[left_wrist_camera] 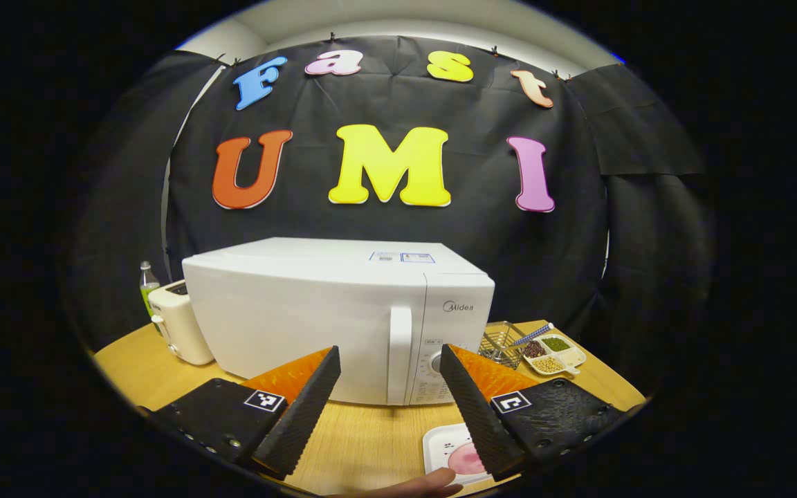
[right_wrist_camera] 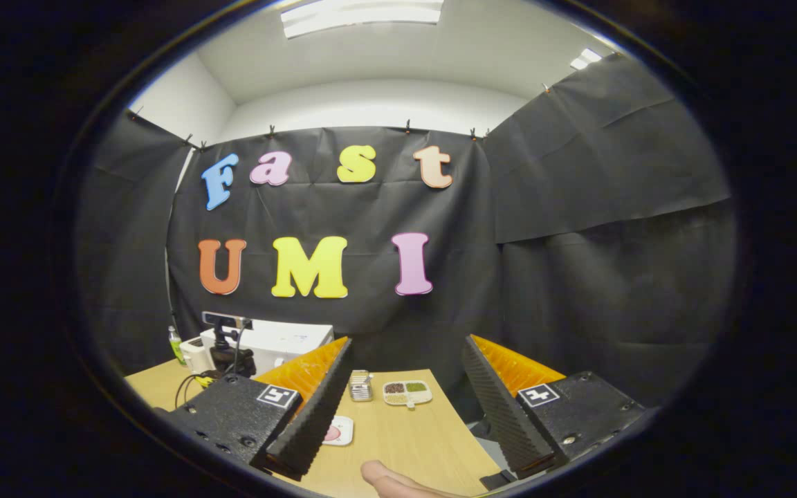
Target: Open the microwave oven with the left hand, put the food in, and close the microwave oven.
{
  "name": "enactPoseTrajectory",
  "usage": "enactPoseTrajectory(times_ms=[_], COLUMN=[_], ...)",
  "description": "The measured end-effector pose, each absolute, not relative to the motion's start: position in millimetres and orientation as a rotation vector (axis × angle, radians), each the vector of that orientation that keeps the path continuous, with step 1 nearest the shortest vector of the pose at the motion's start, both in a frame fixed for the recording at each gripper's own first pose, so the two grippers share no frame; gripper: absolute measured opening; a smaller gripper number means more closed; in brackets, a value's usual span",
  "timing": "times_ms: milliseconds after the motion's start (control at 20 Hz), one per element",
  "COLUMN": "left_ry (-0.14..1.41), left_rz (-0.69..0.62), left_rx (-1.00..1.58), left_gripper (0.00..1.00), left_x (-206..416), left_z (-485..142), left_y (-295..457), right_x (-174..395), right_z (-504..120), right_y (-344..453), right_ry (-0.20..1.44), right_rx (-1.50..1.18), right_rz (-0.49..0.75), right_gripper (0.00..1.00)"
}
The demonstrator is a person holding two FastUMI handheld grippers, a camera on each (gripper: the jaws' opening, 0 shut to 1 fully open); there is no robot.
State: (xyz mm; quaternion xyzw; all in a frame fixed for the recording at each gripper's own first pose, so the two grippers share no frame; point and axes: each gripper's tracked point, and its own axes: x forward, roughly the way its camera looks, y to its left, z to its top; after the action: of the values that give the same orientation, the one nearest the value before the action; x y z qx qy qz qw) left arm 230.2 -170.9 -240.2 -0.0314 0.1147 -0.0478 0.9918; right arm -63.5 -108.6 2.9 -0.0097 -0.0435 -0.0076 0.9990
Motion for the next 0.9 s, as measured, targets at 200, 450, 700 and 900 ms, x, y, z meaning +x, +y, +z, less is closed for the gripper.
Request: enactPoseTrajectory(times_ms=[200,450,700,900], left_ry=[0.268,0.3,0.223,0.213], left_rz=[-0.067,-0.088,-0.1,-0.098], left_rx=[-0.033,-0.051,-0.026,-0.081], left_gripper=[0.93,0.91,0.58,0.43], left_x=[258,275,287,288], left_z=[-280,-309,-298,-297], left_y=[-176,-188,-188,-193], right_x=[-68,-64,-59,-50], right_z=[-1,-3,-15,-26], right_y=[-113,-128,-129,-123], right_ry=[-0.103,-0.171,-0.181,-0.138], right_rx=[0.005,-0.021,-0.045,-0.055], right_rz=[0.01,-0.017,-0.021,0.011], right_gripper=[1.0,0.91,1.0,1.0])
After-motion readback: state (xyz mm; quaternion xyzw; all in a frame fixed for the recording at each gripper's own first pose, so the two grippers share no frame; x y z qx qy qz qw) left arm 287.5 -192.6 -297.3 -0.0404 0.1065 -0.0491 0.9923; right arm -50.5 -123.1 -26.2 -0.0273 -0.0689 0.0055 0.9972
